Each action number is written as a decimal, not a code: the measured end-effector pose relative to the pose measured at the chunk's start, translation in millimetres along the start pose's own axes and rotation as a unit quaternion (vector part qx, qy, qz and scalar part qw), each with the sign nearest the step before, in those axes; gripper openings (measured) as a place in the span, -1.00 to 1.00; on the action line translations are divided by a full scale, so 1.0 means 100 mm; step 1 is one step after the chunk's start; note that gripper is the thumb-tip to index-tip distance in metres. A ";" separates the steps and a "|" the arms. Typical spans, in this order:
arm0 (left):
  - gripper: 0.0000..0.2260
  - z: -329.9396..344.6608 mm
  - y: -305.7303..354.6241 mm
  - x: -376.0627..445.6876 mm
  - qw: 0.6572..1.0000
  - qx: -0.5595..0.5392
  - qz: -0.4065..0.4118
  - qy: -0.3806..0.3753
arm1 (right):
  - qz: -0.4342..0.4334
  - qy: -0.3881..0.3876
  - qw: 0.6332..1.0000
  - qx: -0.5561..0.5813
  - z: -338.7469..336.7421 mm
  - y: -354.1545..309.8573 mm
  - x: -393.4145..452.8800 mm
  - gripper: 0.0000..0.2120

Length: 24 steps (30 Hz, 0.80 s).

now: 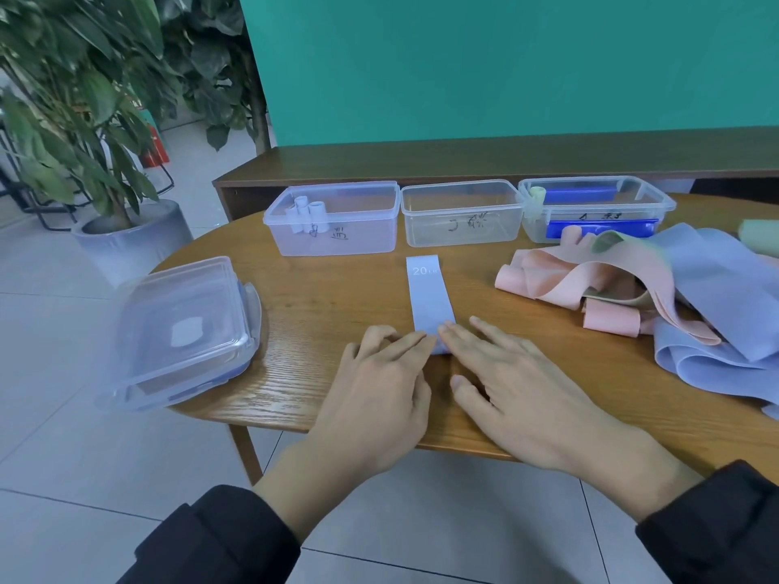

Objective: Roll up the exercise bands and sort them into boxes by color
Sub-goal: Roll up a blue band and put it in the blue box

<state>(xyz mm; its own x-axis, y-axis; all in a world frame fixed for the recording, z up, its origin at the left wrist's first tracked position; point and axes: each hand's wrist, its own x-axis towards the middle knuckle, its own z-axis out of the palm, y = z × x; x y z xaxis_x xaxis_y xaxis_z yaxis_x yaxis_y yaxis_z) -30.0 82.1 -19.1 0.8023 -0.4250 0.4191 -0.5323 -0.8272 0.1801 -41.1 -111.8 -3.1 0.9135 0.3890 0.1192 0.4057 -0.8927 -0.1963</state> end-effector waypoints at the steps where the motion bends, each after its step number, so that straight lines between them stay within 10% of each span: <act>1: -0.53 0.00 -0.01 0.01 1.000 0.007 -0.003 -0.006 | -0.004 0.008 1.000 -0.002 0.00 0.00 -0.01 -0.25; 24: -0.54 -0.06 -0.01 0.18 0.990 -0.020 -0.083 -0.108 | 0.017 0.025 0.999 0.045 -0.02 0.07 0.14 -0.46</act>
<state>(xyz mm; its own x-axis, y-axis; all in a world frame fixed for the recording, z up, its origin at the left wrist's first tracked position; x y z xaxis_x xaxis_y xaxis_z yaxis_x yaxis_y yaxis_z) -16.8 78.0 -6.4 0.9165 -0.3563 0.1816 -0.3947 -0.8792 0.2669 -25.2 -113.5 -0.8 0.9252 0.3443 0.1596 0.3772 -0.8807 -0.2866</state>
